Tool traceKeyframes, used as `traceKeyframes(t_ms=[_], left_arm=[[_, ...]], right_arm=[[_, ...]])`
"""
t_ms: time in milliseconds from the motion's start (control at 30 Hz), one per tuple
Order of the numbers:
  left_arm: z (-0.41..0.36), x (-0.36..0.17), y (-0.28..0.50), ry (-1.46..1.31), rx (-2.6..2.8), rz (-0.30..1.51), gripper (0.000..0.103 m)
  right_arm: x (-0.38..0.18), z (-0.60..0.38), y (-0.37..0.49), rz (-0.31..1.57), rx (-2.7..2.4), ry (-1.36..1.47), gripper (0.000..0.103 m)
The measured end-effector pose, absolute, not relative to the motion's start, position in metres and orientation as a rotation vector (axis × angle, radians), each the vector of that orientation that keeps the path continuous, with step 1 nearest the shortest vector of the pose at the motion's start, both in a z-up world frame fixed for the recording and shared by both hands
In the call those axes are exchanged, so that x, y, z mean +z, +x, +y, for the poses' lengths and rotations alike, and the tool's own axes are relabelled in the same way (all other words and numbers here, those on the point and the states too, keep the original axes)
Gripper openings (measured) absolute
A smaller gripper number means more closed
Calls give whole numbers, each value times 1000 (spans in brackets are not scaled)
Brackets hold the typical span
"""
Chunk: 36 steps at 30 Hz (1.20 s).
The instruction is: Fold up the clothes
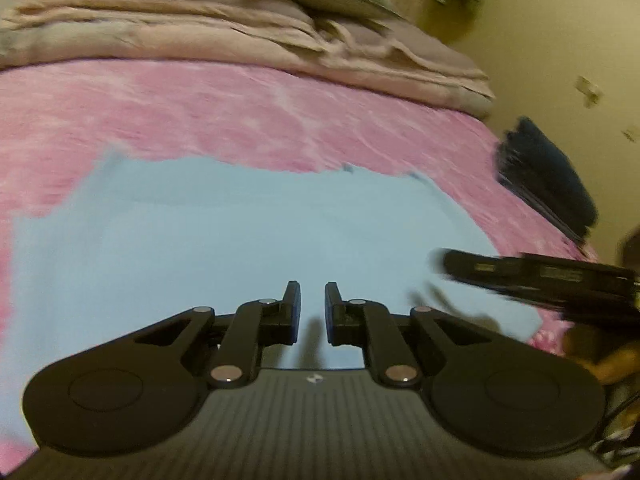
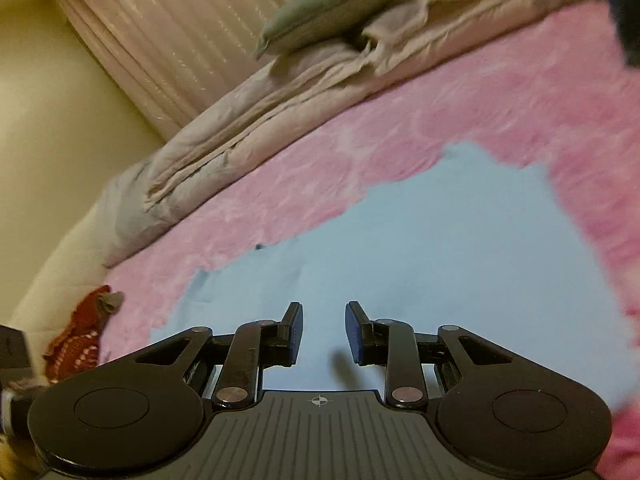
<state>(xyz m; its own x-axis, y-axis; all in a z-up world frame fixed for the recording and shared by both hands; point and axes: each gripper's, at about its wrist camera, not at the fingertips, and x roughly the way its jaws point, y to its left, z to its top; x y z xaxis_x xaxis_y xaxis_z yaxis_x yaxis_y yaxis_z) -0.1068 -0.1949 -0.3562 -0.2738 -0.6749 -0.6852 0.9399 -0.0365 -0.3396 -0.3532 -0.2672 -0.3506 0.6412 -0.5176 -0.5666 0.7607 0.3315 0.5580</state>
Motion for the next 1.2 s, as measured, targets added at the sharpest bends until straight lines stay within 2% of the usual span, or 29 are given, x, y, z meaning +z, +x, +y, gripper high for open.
traceKeyframes(t_ms=[67, 133, 167, 300, 467, 533, 667, 800, 900, 967, 1033, 1200], left_arm=[[-205, -373, -117, 469, -1618, 907, 10], [-203, -382, -109, 455, -1597, 914, 6], [-201, -386, -104, 444, -1586, 921, 3], [-182, -382, -61, 350, -1496, 972, 3], [-146, -365, -23, 259, -1372, 974, 2], [-130, -353, -22, 274, -1339, 923, 7], [-105, -350, -24, 268, -1323, 929, 7], [-100, -361, -31, 361, -1233, 917, 6], [-92, -348, -41, 360, -1227, 890, 7], [-81, -339, -50, 374, -1231, 870, 7], [-68, -332, -59, 388, -1234, 857, 8], [-37, -323, -76, 368, -1233, 863, 14]], right_arm=[[-366, -275, -350, 337, -876, 916, 28], [-377, -280, -361, 329, -908, 936, 2], [-379, -280, -374, 308, -942, 953, 1], [-383, -282, -430, 226, -1083, 1017, 1], [-364, -255, -460, 183, -1122, 1018, 1], [-357, -243, -471, 166, -1136, 1018, 2], [-349, -223, -475, 191, -1132, 1018, 2], [-368, -225, -474, 211, -1165, 1091, 1], [-347, -215, -475, 243, -1182, 1066, 2], [-334, -205, -475, 280, -1199, 1005, 10], [-327, -192, -477, 288, -1209, 993, 54], [-313, -153, -474, 325, -1202, 947, 56]])
